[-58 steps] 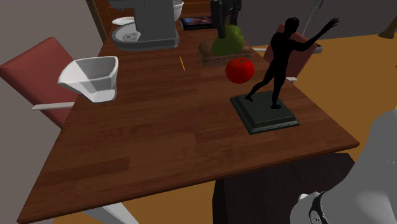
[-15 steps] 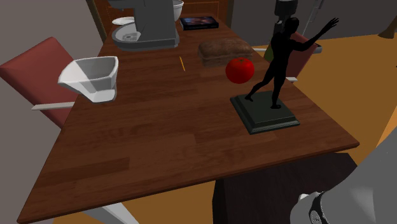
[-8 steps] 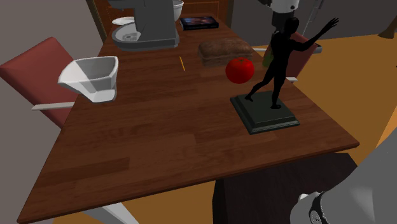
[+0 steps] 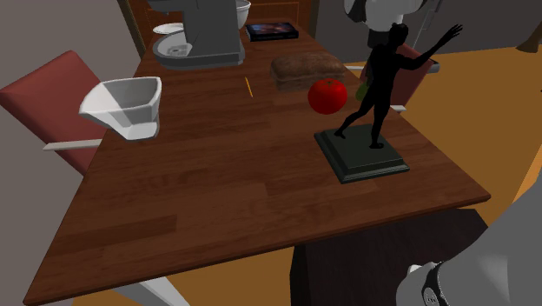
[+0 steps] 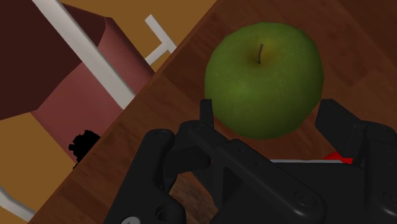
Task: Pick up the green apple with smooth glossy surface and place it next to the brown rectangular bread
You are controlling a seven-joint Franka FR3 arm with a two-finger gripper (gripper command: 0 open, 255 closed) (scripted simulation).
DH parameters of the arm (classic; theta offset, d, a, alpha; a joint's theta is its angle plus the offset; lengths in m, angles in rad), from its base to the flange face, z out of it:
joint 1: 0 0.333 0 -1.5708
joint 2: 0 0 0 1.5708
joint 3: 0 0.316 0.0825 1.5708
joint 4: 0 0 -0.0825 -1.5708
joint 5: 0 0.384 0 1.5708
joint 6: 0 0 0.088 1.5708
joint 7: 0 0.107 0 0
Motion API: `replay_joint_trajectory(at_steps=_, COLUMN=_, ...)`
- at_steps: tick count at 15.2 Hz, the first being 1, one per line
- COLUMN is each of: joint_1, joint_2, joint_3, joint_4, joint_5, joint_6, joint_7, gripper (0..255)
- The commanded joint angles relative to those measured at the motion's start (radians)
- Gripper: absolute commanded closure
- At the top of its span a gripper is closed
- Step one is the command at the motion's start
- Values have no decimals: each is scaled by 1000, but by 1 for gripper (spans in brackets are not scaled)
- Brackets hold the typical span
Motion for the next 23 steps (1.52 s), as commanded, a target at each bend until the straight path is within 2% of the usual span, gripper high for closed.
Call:
replay_joint_trajectory(at_steps=1, joint_1=-1, joint_2=3, joint_3=1, joint_4=0, joint_5=2, joint_6=2, joint_7=-1, gripper=255)
replay_joint_trajectory(at_steps=5, joint_1=-1, joint_2=3, joint_3=1, joint_4=0, joint_5=2, joint_6=2, joint_7=-1, gripper=255)
replay_joint_trajectory(at_steps=6, joint_1=-1, joint_2=3, joint_3=1, joint_4=1, joint_5=2, joint_6=2, joint_7=-1, gripper=0)
replay_joint_trajectory(at_steps=11, joint_1=-1, joint_2=3, joint_3=1, joint_4=0, joint_5=2, joint_6=2, joint_7=-1, gripper=0)
replay_joint_trajectory(at_steps=15, joint_1=32, joint_2=-60, joint_3=-23, joint_4=60, joint_5=-49, joint_6=-107, joint_7=33, gripper=0)
replay_joint_trajectory(at_steps=23, joint_1=32, joint_2=-60, joint_3=-23, joint_4=60, joint_5=-49, joint_6=-107, joint_7=33, gripper=0)
